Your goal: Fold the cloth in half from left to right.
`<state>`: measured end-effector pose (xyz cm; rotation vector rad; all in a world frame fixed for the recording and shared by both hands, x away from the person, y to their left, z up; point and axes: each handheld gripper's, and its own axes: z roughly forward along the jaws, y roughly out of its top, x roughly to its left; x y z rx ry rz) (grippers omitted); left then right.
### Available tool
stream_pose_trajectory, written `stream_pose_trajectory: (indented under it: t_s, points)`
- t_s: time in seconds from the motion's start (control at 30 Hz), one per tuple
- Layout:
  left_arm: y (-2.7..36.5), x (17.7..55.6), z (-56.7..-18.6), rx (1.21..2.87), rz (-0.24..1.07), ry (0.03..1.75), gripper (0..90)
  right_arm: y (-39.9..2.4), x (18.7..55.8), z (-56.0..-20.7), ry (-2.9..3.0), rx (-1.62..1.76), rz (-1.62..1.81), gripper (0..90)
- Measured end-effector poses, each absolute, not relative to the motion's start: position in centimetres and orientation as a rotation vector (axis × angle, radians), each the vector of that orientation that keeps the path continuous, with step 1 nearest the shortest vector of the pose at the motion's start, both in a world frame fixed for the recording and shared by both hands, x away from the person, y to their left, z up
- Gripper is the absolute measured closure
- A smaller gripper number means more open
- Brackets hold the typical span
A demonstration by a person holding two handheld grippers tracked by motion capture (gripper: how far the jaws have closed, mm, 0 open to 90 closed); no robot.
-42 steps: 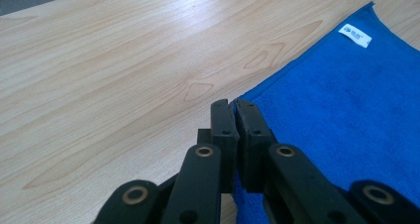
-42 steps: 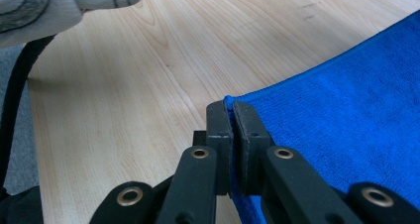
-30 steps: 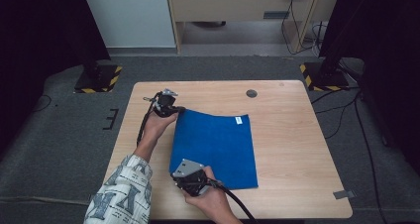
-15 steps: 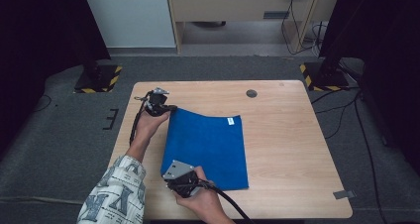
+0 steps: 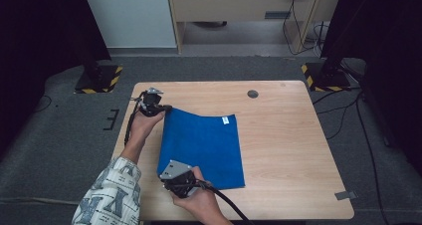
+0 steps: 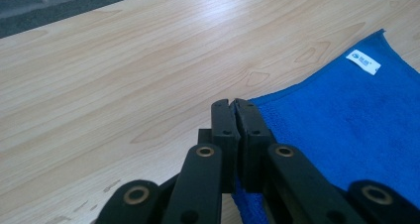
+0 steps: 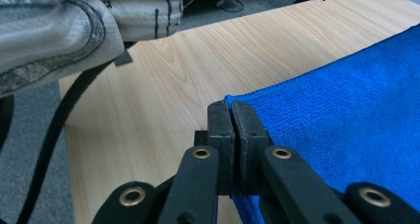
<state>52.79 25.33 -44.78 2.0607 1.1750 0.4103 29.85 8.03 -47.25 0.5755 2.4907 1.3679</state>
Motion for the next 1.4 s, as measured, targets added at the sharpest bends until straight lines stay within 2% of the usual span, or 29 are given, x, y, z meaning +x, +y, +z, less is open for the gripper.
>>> stream_pose_trajectory:
  t_s: [0.2,0.37,1.0,1.4]
  points:
    - [26.3,52.2,-44.1,2.073,0.422,1.208,87.7,9.3,29.8,-46.8,2.497,0.571,1.414,87.8]
    - [25.5,52.3,-43.4,2.056,0.41,1.195,87.6,9.2,29.8,-46.6,2.485,0.588,1.427,87.6]
    - [16.5,54.3,-44.5,2.106,0.319,1.113,87.0,1.6,30.3,-47.9,2.386,0.757,1.398,87.4]
    - [14.3,54.7,-45.5,2.118,0.288,1.114,86.8,-1.1,30.5,-48.8,2.371,0.828,1.362,86.8]
